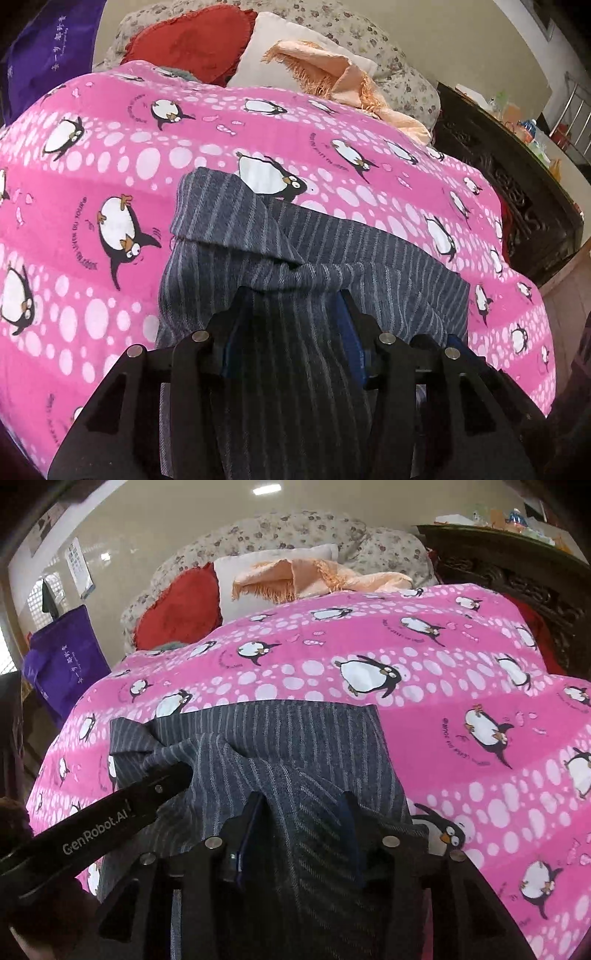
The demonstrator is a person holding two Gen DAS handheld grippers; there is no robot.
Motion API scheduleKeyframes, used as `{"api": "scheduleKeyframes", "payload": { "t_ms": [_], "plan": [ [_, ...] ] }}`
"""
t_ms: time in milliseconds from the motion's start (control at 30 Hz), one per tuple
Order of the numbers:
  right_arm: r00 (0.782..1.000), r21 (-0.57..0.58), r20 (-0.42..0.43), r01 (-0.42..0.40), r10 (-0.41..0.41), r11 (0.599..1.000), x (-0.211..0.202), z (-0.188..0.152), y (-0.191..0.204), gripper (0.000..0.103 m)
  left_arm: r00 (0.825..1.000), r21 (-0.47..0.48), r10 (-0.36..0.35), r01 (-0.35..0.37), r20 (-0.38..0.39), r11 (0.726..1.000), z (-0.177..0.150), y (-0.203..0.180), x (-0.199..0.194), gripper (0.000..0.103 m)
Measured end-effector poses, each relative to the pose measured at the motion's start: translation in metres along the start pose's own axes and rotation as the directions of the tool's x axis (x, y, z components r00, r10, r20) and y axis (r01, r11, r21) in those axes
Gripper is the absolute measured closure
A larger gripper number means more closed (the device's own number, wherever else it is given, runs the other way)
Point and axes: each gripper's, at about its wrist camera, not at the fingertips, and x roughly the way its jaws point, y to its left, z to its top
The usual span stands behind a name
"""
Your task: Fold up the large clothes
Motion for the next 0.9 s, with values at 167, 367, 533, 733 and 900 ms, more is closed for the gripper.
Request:
{"api": "scheduleKeyframes", "payload": {
  "t_ms": [167, 367, 533, 733, 900],
  "plan": [
    [0.998, 0.063, 0.002, -0.065, 0.065, 0.996, 0.004, 0.0, -0.013, 0.06, 0.999, 0.028, 0.04, -0.041, 0.02, 0.999, -0.001, -0.01, 0.004, 0.057],
    [0.993, 0.118, 0.009, -0.115, 0.114, 0.986, 0.008, 0.0, -0.023, 0.06, 0.999, 0.028, 0.047, -0.047, 0.023, 0.998, -0.001, -0.01, 0.009, 0.057],
    [0.991, 0.099, -0.005, -0.129, 0.13, 0.987, 0.005, 0.002, -0.016, 0.044, 1.0, 0.003, -0.006, 0.006, -0.03, 1.0, 0.007, -0.006, 0.0, 0.055],
    [0.987, 0.12, 0.079, -0.146, 0.137, 0.982, -0.078, 0.02, -0.05, 0.021, 0.994, 0.087, -0.11, 0.107, 0.026, 0.99, 0.008, 0.021, -0.084, 0.016],
    [0.949, 0.128, -0.034, -0.306, 0.313, 0.943, -0.086, -0.015, -0.08, 0.021, 0.97, 0.084, -0.197, 0.21, -0.142, 0.974, -0.047, 0.053, -0.069, 0.016]
  ]
}}
